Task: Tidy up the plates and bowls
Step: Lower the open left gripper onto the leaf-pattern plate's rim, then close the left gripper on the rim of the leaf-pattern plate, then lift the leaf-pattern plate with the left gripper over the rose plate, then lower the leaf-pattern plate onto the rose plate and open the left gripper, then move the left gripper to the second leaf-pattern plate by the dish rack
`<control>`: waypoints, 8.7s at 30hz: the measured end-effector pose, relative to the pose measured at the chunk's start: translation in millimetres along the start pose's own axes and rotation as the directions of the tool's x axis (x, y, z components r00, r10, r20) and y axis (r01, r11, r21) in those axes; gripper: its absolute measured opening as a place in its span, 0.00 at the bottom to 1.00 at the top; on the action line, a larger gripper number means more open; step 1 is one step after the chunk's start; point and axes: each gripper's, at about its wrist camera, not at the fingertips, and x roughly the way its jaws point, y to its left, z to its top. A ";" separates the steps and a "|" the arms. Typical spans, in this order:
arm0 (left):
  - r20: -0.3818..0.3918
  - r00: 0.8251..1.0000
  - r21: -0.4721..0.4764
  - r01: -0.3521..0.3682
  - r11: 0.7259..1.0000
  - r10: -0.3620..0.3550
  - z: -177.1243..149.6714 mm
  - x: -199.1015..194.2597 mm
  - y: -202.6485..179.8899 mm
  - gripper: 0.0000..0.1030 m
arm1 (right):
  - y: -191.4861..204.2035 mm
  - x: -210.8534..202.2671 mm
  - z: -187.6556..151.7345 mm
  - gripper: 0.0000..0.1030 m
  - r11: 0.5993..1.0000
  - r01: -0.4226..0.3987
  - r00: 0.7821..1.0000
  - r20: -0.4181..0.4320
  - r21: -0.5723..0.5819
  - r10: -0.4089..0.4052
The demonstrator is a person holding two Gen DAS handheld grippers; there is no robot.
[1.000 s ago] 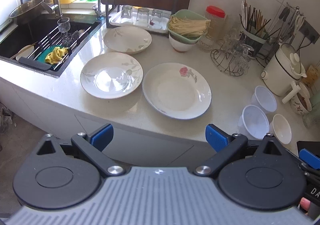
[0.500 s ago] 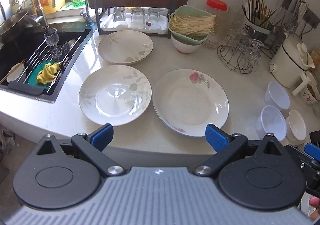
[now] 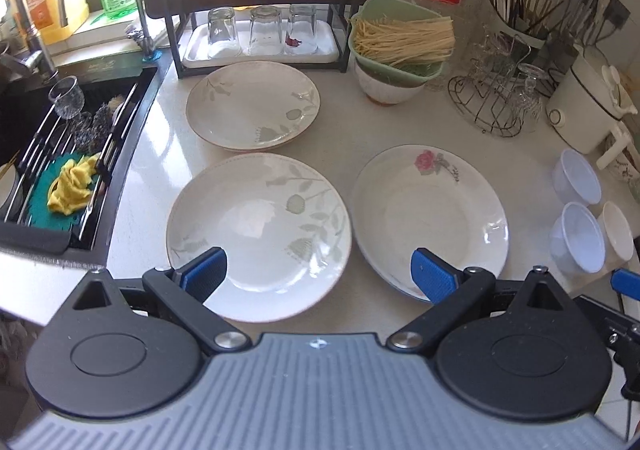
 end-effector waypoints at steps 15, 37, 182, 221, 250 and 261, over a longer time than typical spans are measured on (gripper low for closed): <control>-0.080 0.991 0.045 0.115 0.992 -0.111 14.4 52.0 113.8 0.97 | 76.2 63.6 -4.1 0.76 0.997 -0.038 0.998 -0.052 0.065 0.041; -0.064 0.963 0.002 0.261 0.965 -0.260 9.0 109.8 169.1 0.82 | 112.9 144.0 -30.0 0.31 0.974 0.020 0.993 -0.120 0.226 0.008; -0.053 0.985 0.103 0.171 0.980 -0.166 84.1 46.0 -42.4 0.42 | -50.6 72.6 42.7 0.14 0.992 0.003 0.994 0.106 0.123 -0.016; 0.102 0.984 0.018 0.145 0.989 -0.146 17.8 -46.0 -59.1 0.46 | -54.4 -23.0 29.0 0.15 1.000 -0.021 0.981 0.195 -0.004 0.021; 0.176 0.984 -0.116 0.036 0.993 -0.015 1.3 -53.3 -89.2 0.77 | -90.3 -11.6 33.9 0.89 0.993 -0.073 0.984 0.152 -0.097 0.088; 0.184 0.977 -0.181 -0.071 0.981 0.104 -0.3 -55.4 -83.0 0.96 | -90.4 -4.6 35.0 0.89 0.981 -0.147 0.976 0.141 -0.124 0.164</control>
